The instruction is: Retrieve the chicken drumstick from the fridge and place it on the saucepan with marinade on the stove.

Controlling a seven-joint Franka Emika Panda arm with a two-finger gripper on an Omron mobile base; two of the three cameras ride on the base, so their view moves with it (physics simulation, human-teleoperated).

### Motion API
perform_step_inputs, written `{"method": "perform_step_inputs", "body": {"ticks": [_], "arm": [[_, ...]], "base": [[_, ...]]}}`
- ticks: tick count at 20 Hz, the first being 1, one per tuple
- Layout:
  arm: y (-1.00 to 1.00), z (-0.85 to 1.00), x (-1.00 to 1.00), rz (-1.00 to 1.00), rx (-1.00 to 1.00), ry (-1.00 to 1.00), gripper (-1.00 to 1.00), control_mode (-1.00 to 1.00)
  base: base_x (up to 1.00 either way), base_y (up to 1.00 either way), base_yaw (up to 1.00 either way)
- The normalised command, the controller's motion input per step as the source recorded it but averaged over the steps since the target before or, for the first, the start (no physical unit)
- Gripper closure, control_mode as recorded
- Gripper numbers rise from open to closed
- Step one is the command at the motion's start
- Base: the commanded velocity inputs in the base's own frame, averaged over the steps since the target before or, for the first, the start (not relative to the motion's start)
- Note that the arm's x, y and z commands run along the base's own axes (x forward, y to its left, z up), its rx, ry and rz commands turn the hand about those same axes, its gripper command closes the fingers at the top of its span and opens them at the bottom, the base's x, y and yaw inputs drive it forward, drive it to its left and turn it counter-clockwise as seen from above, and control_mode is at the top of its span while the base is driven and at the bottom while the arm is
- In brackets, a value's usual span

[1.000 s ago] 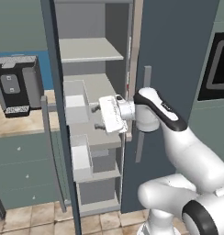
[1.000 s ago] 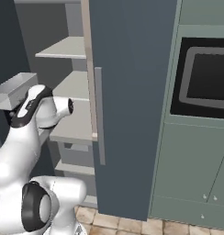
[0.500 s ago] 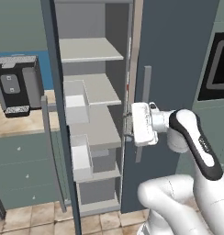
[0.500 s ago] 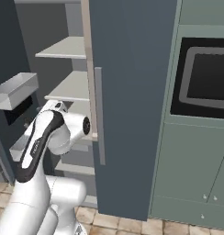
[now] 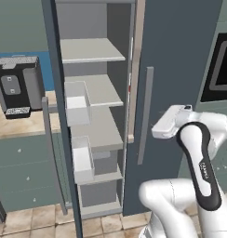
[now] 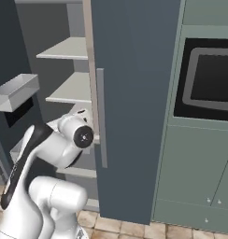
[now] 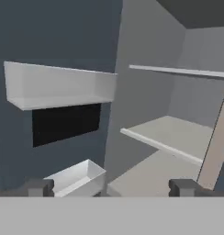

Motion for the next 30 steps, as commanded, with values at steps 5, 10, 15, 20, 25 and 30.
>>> {"method": "perform_step_inputs", "body": {"ticks": [5,10,15,20,25,30], "arm": [[-0.77,0.00,0.13,-0.42,0.00,0.23,-1.00,-1.00],[-0.07,0.00,0.63,-0.09,0.00,0.09,-1.00,-1.00],[-0.06,0.00,0.51,0.00,0.00,-0.04,-1.00,-1.00],[-0.09,0.00,0.50,-0.02,0.00,-0.10,-1.00,-1.00],[-0.08,0.00,0.70,-0.05,0.00,-0.02,-1.00,-1.00],[-0.43,0.00,0.47,-0.10,0.00,0.00,-1.00,-1.00]], "base": [[0.00,0.00,0.00],[0.00,0.00,0.00],[0.00,0.00,0.00],[0.00,0.00,0.00],[0.00,0.00,0.00],[0.00,0.00,0.00]]}}
